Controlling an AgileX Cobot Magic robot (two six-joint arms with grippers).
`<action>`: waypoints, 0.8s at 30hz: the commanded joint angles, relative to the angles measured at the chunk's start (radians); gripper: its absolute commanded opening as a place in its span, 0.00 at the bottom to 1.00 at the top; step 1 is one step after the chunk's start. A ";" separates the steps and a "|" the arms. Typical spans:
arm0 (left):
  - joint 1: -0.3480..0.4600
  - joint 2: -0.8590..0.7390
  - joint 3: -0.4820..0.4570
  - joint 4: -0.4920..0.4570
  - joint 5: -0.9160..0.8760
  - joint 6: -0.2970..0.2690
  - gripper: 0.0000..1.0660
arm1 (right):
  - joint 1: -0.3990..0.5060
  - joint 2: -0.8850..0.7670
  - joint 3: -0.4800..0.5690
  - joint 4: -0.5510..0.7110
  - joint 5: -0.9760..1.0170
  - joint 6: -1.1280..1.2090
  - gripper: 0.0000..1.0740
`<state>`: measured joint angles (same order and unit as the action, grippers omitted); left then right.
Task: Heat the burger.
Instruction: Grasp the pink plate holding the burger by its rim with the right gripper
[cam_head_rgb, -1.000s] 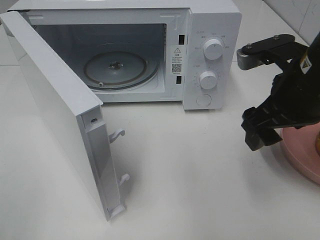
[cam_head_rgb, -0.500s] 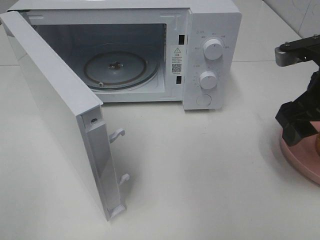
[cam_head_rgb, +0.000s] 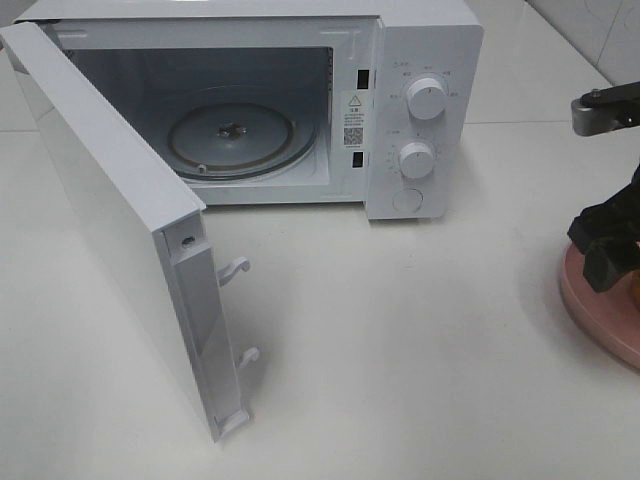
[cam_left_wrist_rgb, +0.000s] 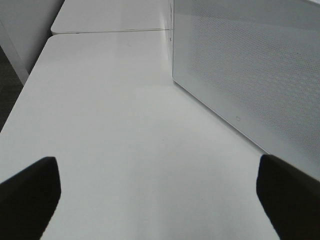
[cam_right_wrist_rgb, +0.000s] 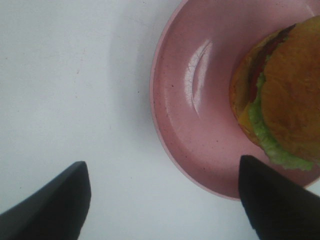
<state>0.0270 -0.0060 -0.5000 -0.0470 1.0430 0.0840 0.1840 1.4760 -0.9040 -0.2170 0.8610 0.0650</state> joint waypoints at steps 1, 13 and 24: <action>0.001 -0.022 0.002 0.003 -0.003 -0.003 0.94 | -0.007 0.029 -0.004 -0.003 -0.019 -0.015 0.73; 0.001 -0.022 0.002 0.003 -0.003 -0.003 0.94 | -0.007 0.132 -0.004 -0.003 -0.091 -0.015 0.72; 0.001 -0.022 0.002 0.003 -0.003 -0.003 0.94 | -0.007 0.243 -0.004 -0.003 -0.177 0.002 0.71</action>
<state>0.0270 -0.0060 -0.5000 -0.0470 1.0430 0.0840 0.1840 1.6950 -0.9050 -0.2170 0.7050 0.0580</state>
